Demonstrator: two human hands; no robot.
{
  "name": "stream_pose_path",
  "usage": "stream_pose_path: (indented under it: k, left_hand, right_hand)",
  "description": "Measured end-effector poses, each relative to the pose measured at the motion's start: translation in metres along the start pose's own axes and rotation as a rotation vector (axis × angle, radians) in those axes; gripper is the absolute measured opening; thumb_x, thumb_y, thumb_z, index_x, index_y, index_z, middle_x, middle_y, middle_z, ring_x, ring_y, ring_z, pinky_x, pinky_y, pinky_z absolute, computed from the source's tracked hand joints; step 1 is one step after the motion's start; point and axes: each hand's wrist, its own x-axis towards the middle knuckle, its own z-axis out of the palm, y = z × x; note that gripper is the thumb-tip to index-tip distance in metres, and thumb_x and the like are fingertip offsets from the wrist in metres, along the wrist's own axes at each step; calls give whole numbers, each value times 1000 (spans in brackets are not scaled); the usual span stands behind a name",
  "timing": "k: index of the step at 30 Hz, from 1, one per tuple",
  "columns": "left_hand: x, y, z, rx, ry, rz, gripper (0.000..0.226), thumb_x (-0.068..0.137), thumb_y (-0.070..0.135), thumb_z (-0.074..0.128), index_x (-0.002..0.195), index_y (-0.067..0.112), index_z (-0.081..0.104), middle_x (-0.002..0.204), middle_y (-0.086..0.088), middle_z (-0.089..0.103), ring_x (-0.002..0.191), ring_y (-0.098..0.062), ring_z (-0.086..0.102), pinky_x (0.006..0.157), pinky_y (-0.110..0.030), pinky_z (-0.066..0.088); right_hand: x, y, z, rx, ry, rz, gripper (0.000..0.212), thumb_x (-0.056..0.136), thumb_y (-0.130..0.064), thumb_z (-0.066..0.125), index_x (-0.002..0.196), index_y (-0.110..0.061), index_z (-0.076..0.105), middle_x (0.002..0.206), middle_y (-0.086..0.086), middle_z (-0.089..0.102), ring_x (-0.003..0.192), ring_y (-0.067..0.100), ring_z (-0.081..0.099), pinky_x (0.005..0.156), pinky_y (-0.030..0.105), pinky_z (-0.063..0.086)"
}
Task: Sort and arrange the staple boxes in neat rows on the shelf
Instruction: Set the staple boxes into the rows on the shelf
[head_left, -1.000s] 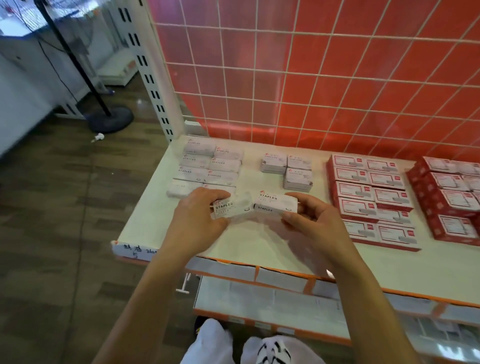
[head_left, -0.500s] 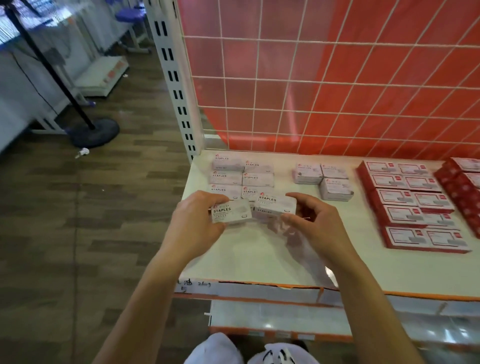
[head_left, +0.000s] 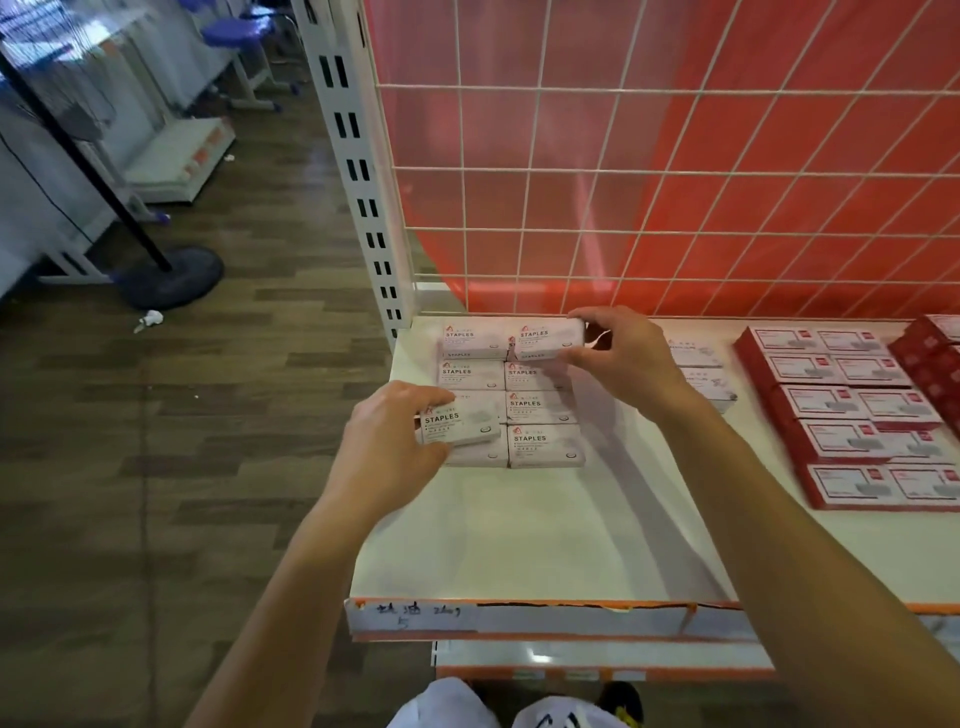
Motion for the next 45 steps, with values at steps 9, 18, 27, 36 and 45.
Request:
stream_pose_path:
  k: [9, 18, 27, 36, 45]
  left_hand:
    - [21, 2, 0, 3, -18, -10, 51, 77, 12, 76, 125, 23, 61, 122, 4, 57, 113, -16, 56, 101, -37, 45]
    - [32, 7, 0, -36, -3, -20, 53, 77, 13, 76, 127, 23, 59, 121, 4, 58, 110, -14, 56, 98, -33, 48]
    - [33, 10, -3, -167, 49, 16, 48, 75, 11, 79, 120, 22, 64, 106, 9, 63, 96, -6, 62, 88, -26, 53]
    - [37, 3, -7, -405, 18, -38, 30, 81, 16, 74, 111, 19, 70, 93, 13, 70, 81, 7, 66, 72, -5, 48]
    - [34, -2, -9, -647, -113, -122, 47, 76, -7, 72, 115, 17, 60, 94, 8, 70, 86, 0, 69, 72, -17, 55]
  right_hand:
    - [24, 3, 3, -276, -188, -16, 41, 79, -29, 74, 117, -17, 63, 108, 5, 61, 97, 21, 54, 86, 33, 44]
    - [29, -9, 4, -505, -295, -6, 20, 85, -35, 63, 87, -16, 59, 104, 5, 54, 103, 24, 42, 82, 33, 33]
    - [4, -21, 6, -213, -77, -136, 49, 84, -20, 69, 131, -18, 54, 117, 2, 55, 106, 19, 48, 89, 21, 33]
    - [-27, -46, 20, 292, -300, 7, 39, 85, -11, 69, 120, -26, 63, 99, -3, 70, 87, 10, 66, 84, 28, 54]
    - [-31, -40, 34, 461, -235, 83, 29, 80, -1, 70, 92, -27, 66, 75, 0, 61, 69, 11, 56, 67, 33, 51]
